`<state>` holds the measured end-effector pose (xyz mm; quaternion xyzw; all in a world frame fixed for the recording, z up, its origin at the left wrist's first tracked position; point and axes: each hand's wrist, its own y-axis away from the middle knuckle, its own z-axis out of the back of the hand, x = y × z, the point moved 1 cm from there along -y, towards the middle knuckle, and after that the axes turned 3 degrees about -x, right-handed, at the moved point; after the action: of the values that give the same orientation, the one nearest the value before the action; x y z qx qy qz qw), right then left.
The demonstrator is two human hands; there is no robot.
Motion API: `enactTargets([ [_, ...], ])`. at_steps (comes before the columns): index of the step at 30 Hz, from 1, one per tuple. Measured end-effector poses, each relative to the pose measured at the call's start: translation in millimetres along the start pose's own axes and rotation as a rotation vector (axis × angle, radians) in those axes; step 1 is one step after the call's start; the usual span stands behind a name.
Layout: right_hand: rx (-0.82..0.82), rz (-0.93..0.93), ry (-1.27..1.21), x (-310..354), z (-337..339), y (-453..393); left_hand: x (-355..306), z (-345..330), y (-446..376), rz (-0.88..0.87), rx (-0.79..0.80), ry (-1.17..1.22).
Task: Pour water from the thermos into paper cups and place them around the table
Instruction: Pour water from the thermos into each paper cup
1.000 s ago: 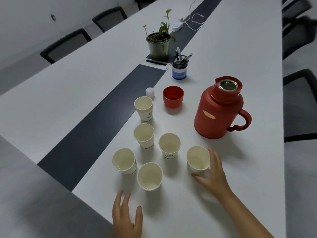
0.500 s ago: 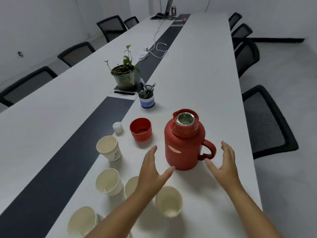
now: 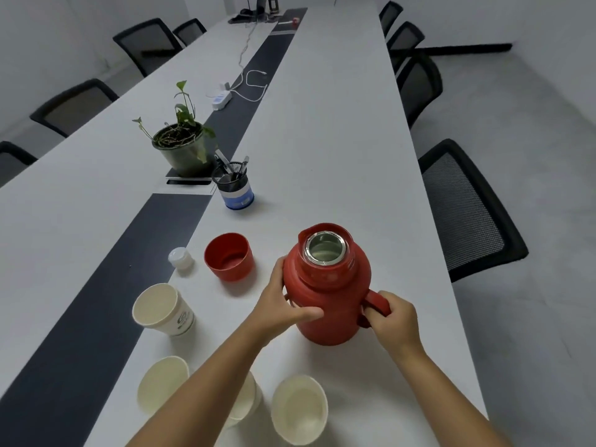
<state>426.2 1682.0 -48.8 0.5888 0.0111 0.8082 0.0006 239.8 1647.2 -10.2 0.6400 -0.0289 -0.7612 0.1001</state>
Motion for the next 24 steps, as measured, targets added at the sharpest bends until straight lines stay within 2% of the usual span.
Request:
enactTargets([
  [4, -0.105, 0.092, 0.059, 10, 31, 24, -3, -20, 26, -0.014, -0.022, 0.02],
  [10, -0.129, 0.217, 0.198, 43, 89, 71, -8, -65, 85, -0.02, -0.07, 0.201],
  [13, -0.129, 0.344, 0.308, 66, 107, 96, -10, -83, 111, -0.035, -0.084, 0.293],
  [17, -0.063, 0.427, 0.397, 81, 121, 125, -9, -99, 148, -0.029, -0.102, 0.42],
  [24, 0.202, 0.479, 0.308, 88, 122, 162, 15, -111, 202, 0.043, -0.146, 0.554],
])
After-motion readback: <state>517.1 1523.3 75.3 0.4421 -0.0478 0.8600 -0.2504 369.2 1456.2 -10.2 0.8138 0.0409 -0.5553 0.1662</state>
